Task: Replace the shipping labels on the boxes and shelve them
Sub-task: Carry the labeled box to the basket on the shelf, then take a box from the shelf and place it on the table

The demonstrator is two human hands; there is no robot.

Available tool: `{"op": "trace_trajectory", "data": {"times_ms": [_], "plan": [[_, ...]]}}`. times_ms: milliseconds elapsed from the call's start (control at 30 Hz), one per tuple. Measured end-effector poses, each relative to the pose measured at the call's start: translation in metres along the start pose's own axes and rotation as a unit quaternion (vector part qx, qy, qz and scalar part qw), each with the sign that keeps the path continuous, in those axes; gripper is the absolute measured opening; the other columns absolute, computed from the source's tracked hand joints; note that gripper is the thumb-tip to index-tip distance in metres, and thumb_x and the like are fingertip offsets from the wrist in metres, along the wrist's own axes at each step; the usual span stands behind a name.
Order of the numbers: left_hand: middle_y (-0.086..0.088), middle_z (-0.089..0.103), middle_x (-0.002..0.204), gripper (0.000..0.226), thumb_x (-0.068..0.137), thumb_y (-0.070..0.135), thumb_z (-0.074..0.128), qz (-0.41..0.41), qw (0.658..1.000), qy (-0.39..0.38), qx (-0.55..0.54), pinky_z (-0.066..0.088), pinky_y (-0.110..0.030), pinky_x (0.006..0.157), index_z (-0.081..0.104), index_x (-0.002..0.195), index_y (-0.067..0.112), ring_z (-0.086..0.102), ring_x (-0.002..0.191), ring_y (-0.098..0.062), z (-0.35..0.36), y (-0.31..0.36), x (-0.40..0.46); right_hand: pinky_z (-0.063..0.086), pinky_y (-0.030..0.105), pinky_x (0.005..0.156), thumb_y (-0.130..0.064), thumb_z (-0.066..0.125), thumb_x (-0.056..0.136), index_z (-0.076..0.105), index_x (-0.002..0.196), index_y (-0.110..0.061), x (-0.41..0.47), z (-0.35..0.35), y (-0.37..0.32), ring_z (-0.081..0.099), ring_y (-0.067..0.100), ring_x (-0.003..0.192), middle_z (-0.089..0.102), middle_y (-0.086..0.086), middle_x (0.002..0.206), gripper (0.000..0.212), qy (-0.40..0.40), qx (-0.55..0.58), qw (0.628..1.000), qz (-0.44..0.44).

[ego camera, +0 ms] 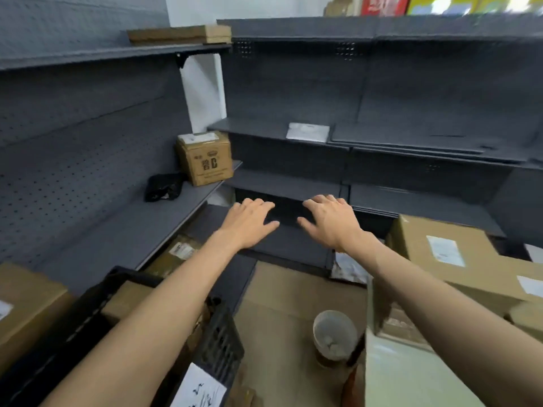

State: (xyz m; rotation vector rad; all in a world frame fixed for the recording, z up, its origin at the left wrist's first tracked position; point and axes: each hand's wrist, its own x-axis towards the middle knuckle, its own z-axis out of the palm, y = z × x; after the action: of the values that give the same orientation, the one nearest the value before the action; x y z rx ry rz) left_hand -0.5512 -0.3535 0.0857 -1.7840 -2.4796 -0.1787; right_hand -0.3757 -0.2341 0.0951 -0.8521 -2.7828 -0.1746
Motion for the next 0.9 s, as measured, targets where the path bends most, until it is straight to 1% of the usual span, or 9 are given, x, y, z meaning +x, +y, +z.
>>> {"op": "trace_trajectory", "data": {"times_ms": [167, 300, 400, 500, 567, 667, 767, 900], "plan": [[-0.001, 0.051, 0.147, 0.058, 0.101, 0.057, 0.043, 0.070, 0.997, 0.017, 0.014, 0.037, -0.044, 0.106, 0.044, 0.149, 0.024, 0.046, 0.133, -0.027, -0.012, 0.131, 0.044, 0.041, 0.042, 0.096, -0.054, 0.043, 0.093, 0.058, 0.121, -0.019, -0.064, -0.032, 0.117, 0.054, 0.030, 0.116, 0.060, 0.005, 0.126, 0.048, 0.015, -0.031, 0.997, 0.074], [-0.001, 0.052, 0.147, 0.058, 0.101, 0.056, 0.042, 0.113, 0.993, 0.026, 0.008, 0.038, -0.044, 0.105, 0.044, 0.149, 0.023, 0.047, 0.133, -0.026, -0.012, 0.241, 0.065, 0.043, 0.043, 0.096, -0.054, 0.041, 0.095, 0.058, 0.123, -0.018, -0.122, -0.050, 0.206, 0.054, 0.028, 0.117, 0.060, 0.005, 0.126, 0.048, 0.026, -0.038, 0.993, 0.109], [-0.002, 0.053, 0.146, 0.058, 0.102, 0.055, 0.043, 0.135, 0.991, 0.022, 0.002, 0.039, -0.044, 0.106, 0.043, 0.149, 0.022, 0.047, 0.133, -0.026, -0.007, 0.317, 0.075, 0.043, 0.041, 0.095, -0.053, 0.041, 0.096, 0.058, 0.124, -0.018, -0.162, -0.055, 0.265, 0.055, 0.028, 0.115, 0.061, 0.005, 0.126, 0.048, 0.029, -0.041, 0.991, 0.127], [-0.002, 0.054, 0.145, 0.058, 0.101, 0.055, 0.043, 0.142, 0.990, 0.018, 0.011, 0.040, -0.044, 0.105, 0.043, 0.149, 0.023, 0.049, 0.132, -0.026, 0.003, 0.374, 0.084, 0.044, 0.041, 0.094, -0.052, 0.041, 0.096, 0.060, 0.123, -0.019, -0.196, -0.052, 0.313, 0.057, 0.027, 0.112, 0.062, 0.005, 0.125, 0.046, 0.036, -0.036, 0.988, 0.145], [-0.001, 0.055, 0.143, 0.058, 0.101, 0.057, 0.042, 0.142, 0.990, 0.008, 0.022, 0.040, -0.044, 0.103, 0.043, 0.149, 0.024, 0.050, 0.130, -0.026, 0.012, 0.399, 0.088, 0.044, 0.041, 0.093, -0.052, 0.041, 0.096, 0.059, 0.124, -0.019, -0.212, -0.048, 0.336, 0.057, 0.026, 0.113, 0.062, 0.004, 0.125, 0.047, 0.026, -0.033, 0.987, 0.155], [-0.001, 0.054, 0.143, 0.058, 0.101, 0.057, 0.040, 0.133, 0.991, -0.006, 0.026, 0.040, -0.042, 0.101, 0.043, 0.149, 0.025, 0.050, 0.128, -0.026, 0.026, 0.419, 0.093, 0.044, 0.041, 0.091, -0.055, 0.040, 0.095, 0.059, 0.123, -0.019, -0.224, -0.035, 0.361, 0.057, 0.027, 0.111, 0.062, 0.004, 0.123, 0.049, 0.009, -0.031, 0.986, 0.165], [-0.001, 0.054, 0.143, 0.056, 0.100, 0.055, 0.041, 0.119, 0.992, -0.016, 0.025, 0.041, -0.041, 0.097, 0.045, 0.147, 0.025, 0.051, 0.126, -0.027, 0.039, 0.425, 0.098, 0.045, 0.041, 0.088, -0.058, 0.041, 0.093, 0.060, 0.120, -0.019, -0.226, -0.018, 0.375, 0.058, 0.027, 0.109, 0.062, 0.005, 0.120, 0.051, -0.016, -0.025, 0.984, 0.175], [-0.002, 0.056, 0.138, 0.050, 0.100, 0.053, 0.045, 0.092, 0.994, -0.047, 0.023, 0.043, -0.040, 0.090, 0.053, 0.137, 0.021, 0.052, 0.120, -0.028, 0.061, 0.424, 0.104, 0.045, 0.041, 0.086, -0.058, 0.042, 0.092, 0.059, 0.123, -0.018, -0.223, 0.009, 0.383, 0.057, 0.028, 0.107, 0.060, 0.007, 0.119, 0.054, -0.059, -0.015, 0.981, 0.186]]}}
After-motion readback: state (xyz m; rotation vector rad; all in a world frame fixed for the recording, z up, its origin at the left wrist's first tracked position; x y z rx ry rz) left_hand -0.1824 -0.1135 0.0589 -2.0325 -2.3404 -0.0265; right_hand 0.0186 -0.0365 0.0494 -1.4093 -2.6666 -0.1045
